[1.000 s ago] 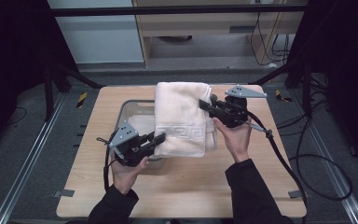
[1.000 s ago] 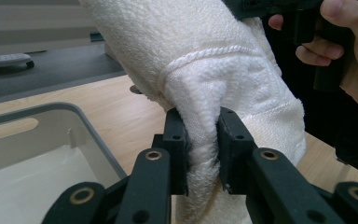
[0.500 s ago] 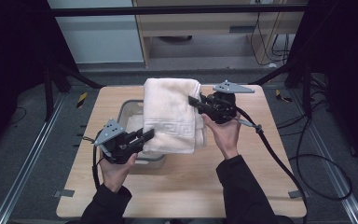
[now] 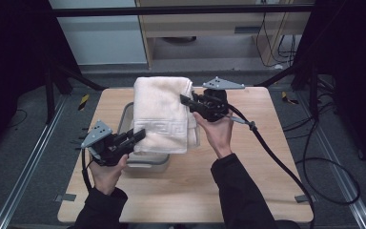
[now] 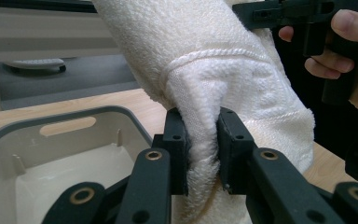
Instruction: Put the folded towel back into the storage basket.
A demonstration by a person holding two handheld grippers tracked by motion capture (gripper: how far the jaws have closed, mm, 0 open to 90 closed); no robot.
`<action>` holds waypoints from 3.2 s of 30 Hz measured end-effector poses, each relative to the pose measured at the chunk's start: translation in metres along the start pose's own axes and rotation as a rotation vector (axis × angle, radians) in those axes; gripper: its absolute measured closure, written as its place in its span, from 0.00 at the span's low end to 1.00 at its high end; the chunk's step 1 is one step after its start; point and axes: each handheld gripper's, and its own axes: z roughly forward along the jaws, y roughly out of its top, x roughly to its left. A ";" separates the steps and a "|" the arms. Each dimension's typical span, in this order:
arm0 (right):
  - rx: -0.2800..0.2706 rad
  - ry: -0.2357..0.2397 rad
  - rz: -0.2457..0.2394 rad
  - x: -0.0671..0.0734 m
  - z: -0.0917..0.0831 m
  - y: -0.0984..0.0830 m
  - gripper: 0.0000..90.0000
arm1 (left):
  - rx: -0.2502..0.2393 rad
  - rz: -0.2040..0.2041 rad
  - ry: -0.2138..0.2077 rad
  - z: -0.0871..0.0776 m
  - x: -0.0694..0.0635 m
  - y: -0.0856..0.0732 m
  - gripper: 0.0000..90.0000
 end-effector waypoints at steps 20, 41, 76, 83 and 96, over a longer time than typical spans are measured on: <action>0.032 0.036 -0.012 0.028 0.048 0.004 0.78 | 0.012 -0.045 0.055 -0.028 0.035 -0.005 0.83; 0.105 0.047 0.027 0.025 0.099 -0.024 0.78 | 0.095 -0.088 0.114 -0.020 0.065 -0.028 0.83; 0.236 -0.009 0.049 0.015 0.142 -0.079 0.77 | 0.272 -0.107 0.190 0.013 0.096 -0.065 0.83; 0.251 -0.029 0.039 0.012 0.144 -0.088 0.76 | 0.298 -0.101 0.201 0.023 0.097 -0.071 0.83; 0.278 -0.044 0.017 0.008 0.148 -0.101 0.75 | 0.342 -0.087 0.214 0.034 0.100 -0.079 0.83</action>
